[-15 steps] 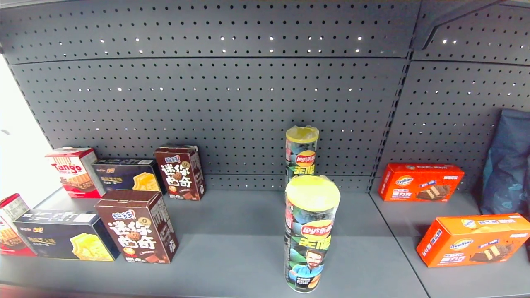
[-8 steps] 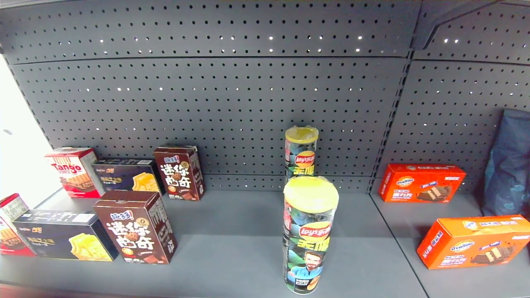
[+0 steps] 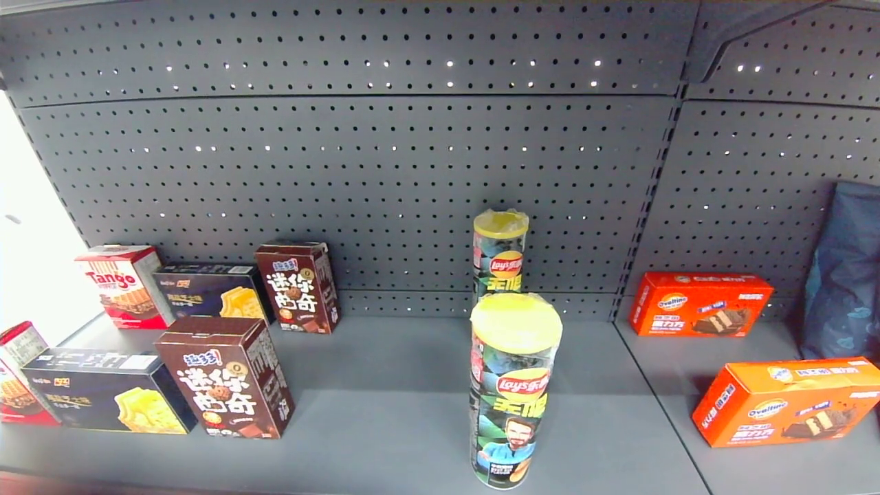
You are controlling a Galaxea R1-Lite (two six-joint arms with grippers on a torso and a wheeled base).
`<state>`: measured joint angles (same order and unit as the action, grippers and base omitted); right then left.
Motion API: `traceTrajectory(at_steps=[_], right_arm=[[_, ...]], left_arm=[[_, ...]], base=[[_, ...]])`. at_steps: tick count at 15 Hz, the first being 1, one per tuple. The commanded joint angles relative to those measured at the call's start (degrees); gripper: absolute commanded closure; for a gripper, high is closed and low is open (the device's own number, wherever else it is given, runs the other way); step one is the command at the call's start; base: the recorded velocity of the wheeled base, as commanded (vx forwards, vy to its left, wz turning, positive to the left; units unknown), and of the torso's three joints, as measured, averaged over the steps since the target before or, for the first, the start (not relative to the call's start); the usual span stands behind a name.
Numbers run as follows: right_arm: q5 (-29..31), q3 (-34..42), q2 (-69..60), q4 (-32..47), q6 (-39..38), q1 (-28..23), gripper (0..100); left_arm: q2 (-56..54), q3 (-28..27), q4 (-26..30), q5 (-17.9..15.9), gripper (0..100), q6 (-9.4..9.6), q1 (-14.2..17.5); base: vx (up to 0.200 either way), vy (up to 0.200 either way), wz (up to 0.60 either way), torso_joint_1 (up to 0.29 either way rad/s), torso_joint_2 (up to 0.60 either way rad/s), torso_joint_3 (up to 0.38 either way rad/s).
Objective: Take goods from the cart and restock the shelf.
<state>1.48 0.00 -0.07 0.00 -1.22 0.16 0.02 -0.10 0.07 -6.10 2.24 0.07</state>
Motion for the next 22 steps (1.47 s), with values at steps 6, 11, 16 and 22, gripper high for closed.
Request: traceTrajectory(at_steps=[6, 11, 16, 22], right_arm=[[0.0, 0.0, 0.1, 0.0, 0.0, 0.0, 0], [0.0, 0.0, 0.1, 0.0, 0.0, 0.0, 0], [0.0, 0.0, 0.1, 0.0, 0.0, 0.0, 0], [0.0, 0.0, 0.1, 0.0, 0.0, 0.0, 0]], left_arm=[[0.0, 0.0, 0.0, -0.1, 0, -0.05, 0.0], [0.0, 0.0, 0.0, -0.1, 0, 0.22, 0.0], [0.0, 0.0, 0.0, -0.1, 0, -0.05, 0.0], [0.0, 0.0, 0.0, -0.2, 0, 0.13, 0.0]], base=[[0.0, 0.0, 0.0, 0.0, 0.0, 0.0], [0.0, -0.04, 0.0, -0.001, 0.0, 0.0], [0.0, -0.04, 0.0, 0.0, 0.0, 0.0], [0.0, 0.0, 0.0, 0.0, 0.0, 0.0]])
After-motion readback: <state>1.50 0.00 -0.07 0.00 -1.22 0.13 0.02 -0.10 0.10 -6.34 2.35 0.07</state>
